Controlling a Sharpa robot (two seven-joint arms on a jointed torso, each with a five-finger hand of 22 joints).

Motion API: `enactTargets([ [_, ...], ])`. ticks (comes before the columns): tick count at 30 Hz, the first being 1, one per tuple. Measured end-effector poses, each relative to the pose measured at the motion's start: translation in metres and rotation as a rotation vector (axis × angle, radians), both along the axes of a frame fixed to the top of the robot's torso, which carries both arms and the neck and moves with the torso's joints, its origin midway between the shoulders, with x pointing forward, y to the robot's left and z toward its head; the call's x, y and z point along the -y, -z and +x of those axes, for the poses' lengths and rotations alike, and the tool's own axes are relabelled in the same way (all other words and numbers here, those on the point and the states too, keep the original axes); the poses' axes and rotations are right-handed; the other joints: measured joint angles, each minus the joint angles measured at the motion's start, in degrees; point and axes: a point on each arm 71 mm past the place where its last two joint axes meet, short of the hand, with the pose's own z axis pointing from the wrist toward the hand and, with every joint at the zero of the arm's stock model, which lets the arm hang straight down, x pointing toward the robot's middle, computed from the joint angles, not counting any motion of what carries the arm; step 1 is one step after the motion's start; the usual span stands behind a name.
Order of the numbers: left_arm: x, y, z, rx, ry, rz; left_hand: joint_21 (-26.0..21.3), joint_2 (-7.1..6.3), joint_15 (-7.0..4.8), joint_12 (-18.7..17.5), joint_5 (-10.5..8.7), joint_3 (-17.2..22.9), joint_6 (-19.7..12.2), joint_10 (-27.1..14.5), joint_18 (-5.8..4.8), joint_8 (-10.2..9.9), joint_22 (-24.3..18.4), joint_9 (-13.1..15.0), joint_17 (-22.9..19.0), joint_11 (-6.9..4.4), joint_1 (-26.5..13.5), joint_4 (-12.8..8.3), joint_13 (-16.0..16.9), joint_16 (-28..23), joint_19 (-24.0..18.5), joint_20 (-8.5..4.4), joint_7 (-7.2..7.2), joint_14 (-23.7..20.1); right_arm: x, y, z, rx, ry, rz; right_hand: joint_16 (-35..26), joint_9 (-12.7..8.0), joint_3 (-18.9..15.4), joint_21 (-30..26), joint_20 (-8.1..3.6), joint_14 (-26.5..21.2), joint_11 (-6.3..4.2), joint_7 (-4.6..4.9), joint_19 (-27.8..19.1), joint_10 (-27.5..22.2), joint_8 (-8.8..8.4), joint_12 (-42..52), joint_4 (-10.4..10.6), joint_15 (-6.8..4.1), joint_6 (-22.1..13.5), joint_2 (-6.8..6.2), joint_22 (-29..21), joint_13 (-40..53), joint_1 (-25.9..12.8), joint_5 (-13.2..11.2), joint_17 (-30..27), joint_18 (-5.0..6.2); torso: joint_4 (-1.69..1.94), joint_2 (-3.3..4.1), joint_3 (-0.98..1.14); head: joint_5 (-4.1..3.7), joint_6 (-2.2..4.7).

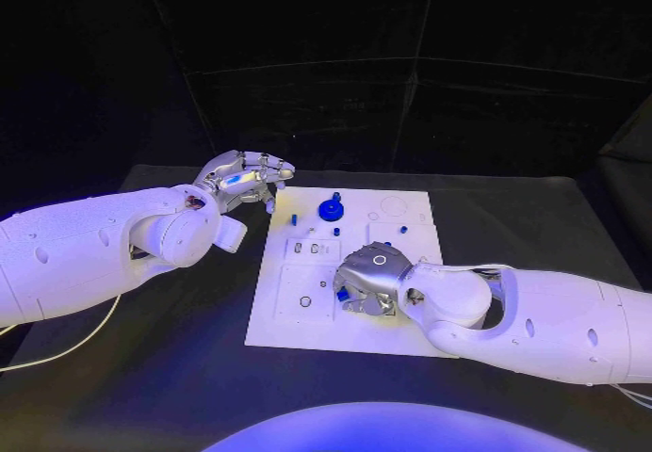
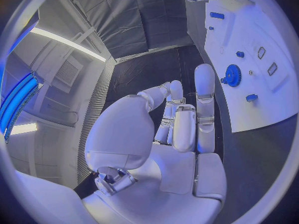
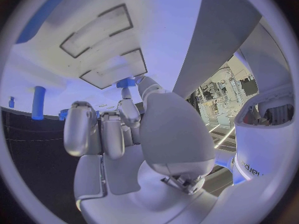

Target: Assemble the parts on the task board

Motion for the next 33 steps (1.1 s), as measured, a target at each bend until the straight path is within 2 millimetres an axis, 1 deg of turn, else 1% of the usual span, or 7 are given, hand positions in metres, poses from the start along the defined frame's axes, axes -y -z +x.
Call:
enactTargets([
  [2, 0.0000, 0.0001, 0.0000, -0.001, 0.000, 0.000, 0.00, 0.00, 0.00, 0.00, 0.00, 0.00, 0.00, 0.00, 0.00, 0.00, 0.00, 0.00, 0.00, 0.00, 0.00, 0.00, 0.00, 0.00, 0.00, 0.00, 0.00, 0.00, 0.0003, -0.0001, 0.0003, 0.001, 0.006, 0.000, 0.00, 0.00, 0.00, 0.00, 0.09, 0.00, 0.00, 0.08, 0.07, 0.00, 0.00, 0.00, 0.00, 0.00, -0.09, -0.54, 0.00, 0.00, 0.03, 0.00, 0.00, 0.00, 0.00, 0.00, 0.00, -0.01, 0.00],
  [4, -0.0001, 0.0003, 0.0000, -0.001, 0.000, 0.000, 0.00, 0.00, 0.00, -0.06, 0.00, 0.00, 0.00, 0.00, 0.00, 0.00, 0.00, -0.02, 0.00, 0.00, 0.00, 0.00, -0.03, 0.00, 0.00, 0.00, 0.00, 0.00, 0.0005, -0.0003, 0.0005, 0.003, 0.011, 0.002, 0.00, 0.00, 0.00, 0.00, 0.42, 0.00, 0.00, 0.09, 0.00, 0.00, 0.01, 0.00, 0.00, 0.00, -0.09, -0.58, 0.00, -0.05, -0.02, 0.00, 0.00, 0.01, 0.00, 0.01, 0.00, -0.01, -0.05],
  [21, -0.0004, 0.0013, 0.0002, -0.007, 0.002, 0.002, 0.00, 0.23, 0.00, -0.22, 0.00, -0.16, 0.00, -0.21, 0.00, 0.00, 0.01, -0.20, 0.00, 0.21, 0.23, -0.16, -0.29, -0.18, 0.00, 0.00, 0.00, 0.00, 0.0016, -0.0044, 0.0014, 0.036, 0.051, 0.042, 0.00, 0.07, 0.32, 0.00, 0.42, 0.00, 0.00, 0.09, 0.00, 0.00, 0.01, 0.00, -0.33, 0.00, -0.09, -1.04, 0.50, 0.22, 0.44, 0.00, -0.01, 0.01, 0.01, 0.02, -0.02, -0.07, -0.30],
  [26, -0.0004, 0.0016, 0.0001, -0.009, 0.003, 0.002, 0.00, 0.20, 0.00, -0.22, 0.00, -0.14, 0.00, -0.21, 0.00, 0.00, 0.01, -0.20, 0.00, 0.21, 0.26, -0.19, -0.30, -0.18, 0.00, 0.00, 0.00, 0.00, 0.0016, -0.0043, 0.0021, 0.039, 0.063, 0.038, 0.00, 0.16, 0.49, 0.00, 0.42, 0.00, 0.00, 0.08, 0.00, 0.00, 0.02, 0.00, -0.16, 0.00, -0.09, -1.48, 0.48, 0.22, -0.01, -0.93, -0.01, 0.00, 0.03, 0.02, -0.04, -0.07, -0.43],
  [30, -0.0005, 0.0018, 0.0002, -0.010, 0.004, 0.003, 0.00, -0.02, 0.00, -0.22, 0.00, 0.07, 0.00, -0.21, 0.00, 0.00, 0.01, -0.26, 0.01, 0.21, 0.49, -0.39, -0.43, -0.18, 0.00, 0.00, 0.00, 0.00, 0.0013, -0.0037, 0.0022, 0.036, 0.069, 0.029, 0.00, 0.26, 0.42, 0.00, 0.42, 0.00, -0.01, -0.44, 0.00, 0.01, 0.55, 0.09, -0.10, 0.00, 0.45, -1.92, 0.46, 0.21, -0.44, -1.25, -0.01, 0.01, 0.05, 0.02, -0.05, -0.07, -0.57],
  [31, -0.0005, 0.0019, 0.0002, -0.011, 0.004, 0.003, 0.00, -0.02, 0.00, -0.22, 0.00, 0.07, 0.00, -0.21, 0.00, 0.00, 0.01, -0.26, 0.01, 0.21, 0.49, -0.39, -0.43, -0.18, 0.00, 0.00, 0.00, 0.00, 0.0013, -0.0035, 0.0023, 0.035, 0.070, 0.025, 0.00, 0.36, 0.13, 0.00, 0.42, 0.00, -0.01, -0.46, 0.00, 0.01, 0.91, 0.33, 0.20, 0.00, 1.06, -2.16, 0.46, 0.33, -0.71, -1.32, -0.01, 0.00, 0.06, 0.02, -0.05, -0.04, -0.62],
  [33, -0.0005, 0.0019, 0.0002, -0.011, 0.004, 0.003, 0.00, -0.02, 0.00, -0.22, 0.00, 0.07, 0.00, -0.21, 0.00, 0.00, 0.01, -0.26, 0.01, 0.21, 0.49, -0.39, -0.43, -0.18, 0.00, 0.00, 0.00, 0.00, 0.0010, -0.0031, 0.0021, 0.031, 0.074, 0.017, 0.00, 0.41, -0.20, -0.01, 0.42, 0.00, -0.01, -0.75, 0.00, 0.01, 1.20, 0.38, 0.86, 0.00, 1.35, -2.09, 0.40, 0.41, -1.89, -1.13, -0.01, 0.00, 0.06, 0.02, -0.05, -0.02, -0.69],
])
